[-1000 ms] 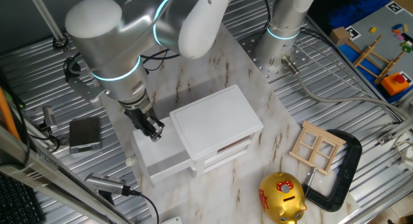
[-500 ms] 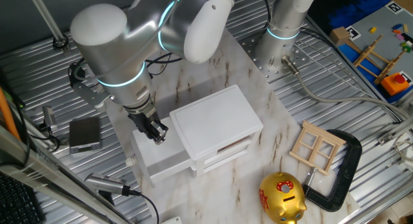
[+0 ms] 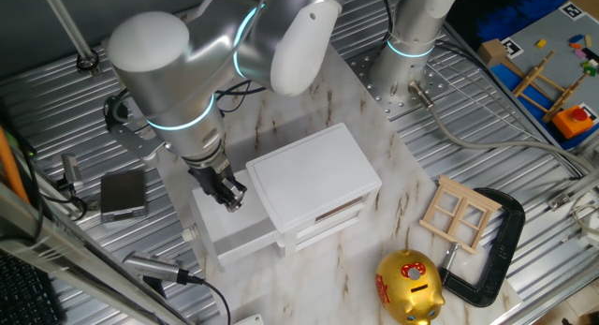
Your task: Put things in the drawer
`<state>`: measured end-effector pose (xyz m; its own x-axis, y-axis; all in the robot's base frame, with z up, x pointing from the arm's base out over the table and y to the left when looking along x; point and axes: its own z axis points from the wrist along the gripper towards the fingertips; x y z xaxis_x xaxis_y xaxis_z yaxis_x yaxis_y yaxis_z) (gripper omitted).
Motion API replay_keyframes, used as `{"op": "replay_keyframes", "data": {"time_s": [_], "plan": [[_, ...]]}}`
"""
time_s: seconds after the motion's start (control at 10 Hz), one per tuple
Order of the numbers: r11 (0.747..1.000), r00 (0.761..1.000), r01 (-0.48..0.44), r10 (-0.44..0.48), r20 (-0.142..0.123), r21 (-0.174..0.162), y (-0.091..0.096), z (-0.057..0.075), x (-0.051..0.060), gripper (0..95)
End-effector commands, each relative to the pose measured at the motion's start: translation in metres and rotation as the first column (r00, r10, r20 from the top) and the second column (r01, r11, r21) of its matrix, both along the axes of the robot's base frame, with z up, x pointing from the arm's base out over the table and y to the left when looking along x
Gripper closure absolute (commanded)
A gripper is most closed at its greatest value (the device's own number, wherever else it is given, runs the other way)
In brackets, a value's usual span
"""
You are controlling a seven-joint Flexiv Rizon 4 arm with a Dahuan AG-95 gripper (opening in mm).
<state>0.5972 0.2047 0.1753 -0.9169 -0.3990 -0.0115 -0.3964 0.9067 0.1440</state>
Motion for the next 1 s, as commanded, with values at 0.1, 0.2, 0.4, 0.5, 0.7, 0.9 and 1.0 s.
{"op": "replay_keyframes", "data": {"time_s": [0.1,0.2,0.4,0.5,0.7,0.9,1.0], "plan": [[1.0,1.0,-0.01,0.01,0.003,0.001,-0.0009,-0.0018,-0.0009,95.0],[1.0,1.0,-0.016,0.016,0.003,0.001,-0.0004,-0.0036,-0.0022,95.0],[1.0,1.0,-0.022,0.022,0.003,0.001,0.0013,-0.0063,-0.0033,95.0],[1.0,1.0,-0.023,0.023,0.003,0.0,0.0017,-0.0065,-0.0034,95.0],[0.999,0.999,-0.037,0.037,0.002,0.002,0.0027,-0.0069,-0.0037,95.0],[0.999,0.999,-0.046,0.046,0.003,0.003,0.0037,-0.0075,-0.0039,76.0],[0.999,0.999,-0.049,0.049,0.004,0.003,0.0041,-0.0076,-0.0039,76.0]]}}
